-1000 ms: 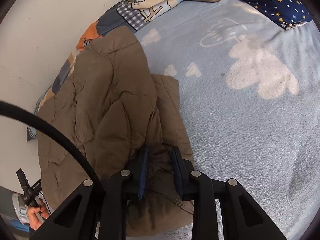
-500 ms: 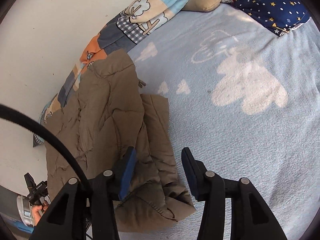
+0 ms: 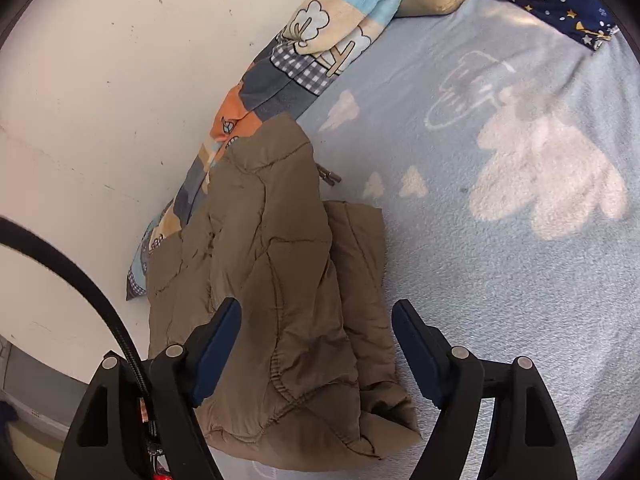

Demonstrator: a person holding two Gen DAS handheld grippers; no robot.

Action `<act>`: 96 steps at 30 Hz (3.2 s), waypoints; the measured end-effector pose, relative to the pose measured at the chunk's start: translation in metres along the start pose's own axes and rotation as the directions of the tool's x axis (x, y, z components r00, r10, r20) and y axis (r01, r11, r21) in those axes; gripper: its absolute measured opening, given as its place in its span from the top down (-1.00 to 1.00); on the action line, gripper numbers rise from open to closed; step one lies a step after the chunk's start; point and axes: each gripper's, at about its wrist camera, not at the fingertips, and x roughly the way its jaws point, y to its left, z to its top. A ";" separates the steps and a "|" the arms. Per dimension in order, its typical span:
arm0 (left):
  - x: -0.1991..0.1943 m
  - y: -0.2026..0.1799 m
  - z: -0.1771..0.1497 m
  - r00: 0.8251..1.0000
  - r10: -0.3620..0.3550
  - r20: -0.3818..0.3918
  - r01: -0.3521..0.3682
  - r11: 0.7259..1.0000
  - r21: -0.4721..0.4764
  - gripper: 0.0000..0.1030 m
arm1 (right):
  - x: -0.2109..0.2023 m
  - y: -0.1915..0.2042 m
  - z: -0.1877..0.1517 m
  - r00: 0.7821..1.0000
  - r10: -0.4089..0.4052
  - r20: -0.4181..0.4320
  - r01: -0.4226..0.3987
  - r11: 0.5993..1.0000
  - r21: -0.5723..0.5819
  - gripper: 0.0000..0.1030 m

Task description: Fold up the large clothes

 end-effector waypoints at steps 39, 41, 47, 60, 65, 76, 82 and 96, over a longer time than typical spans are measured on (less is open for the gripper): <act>0.077 -0.063 0.002 0.964 0.231 -0.128 -0.180 0.930 0.319 0.35 | 0.107 0.056 -0.015 0.970 -0.212 -0.117 0.169 0.938 -0.303 -0.08; 0.077 -0.075 -0.002 0.957 0.273 -0.099 -0.223 0.908 0.354 0.43 | 0.106 0.078 -0.019 0.957 -0.279 -0.084 0.226 0.891 -0.395 0.13; 0.063 -0.105 -0.015 0.947 0.321 -0.009 -0.289 0.865 0.410 0.58 | 0.095 0.117 -0.030 0.931 -0.364 0.024 0.328 0.805 -0.495 0.36; -0.013 -0.149 -0.038 0.976 0.207 0.060 -0.212 0.863 0.459 0.61 | 0.012 0.177 -0.045 0.944 -0.294 0.148 0.323 0.748 -0.580 0.42; -0.049 -0.172 -0.048 0.981 0.169 0.094 -0.193 0.853 0.484 0.65 | -0.017 0.202 -0.053 0.947 -0.261 0.185 0.319 0.723 -0.612 0.44; -0.109 -0.163 -0.083 0.983 0.147 0.111 -0.181 0.887 0.426 1.00 | -0.058 0.211 -0.086 0.939 -0.280 0.201 0.343 0.702 -0.624 0.44; -0.046 -0.066 -0.081 0.976 0.155 -0.151 -0.119 0.968 0.223 0.01 | -0.056 0.164 -0.082 0.928 -0.347 0.137 0.365 0.768 -0.526 0.44; 0.042 -0.018 -0.073 0.932 -0.149 -0.331 0.164 0.986 0.016 -0.31 | -0.016 0.106 -0.068 0.896 -0.444 0.026 0.399 0.776 -0.489 0.43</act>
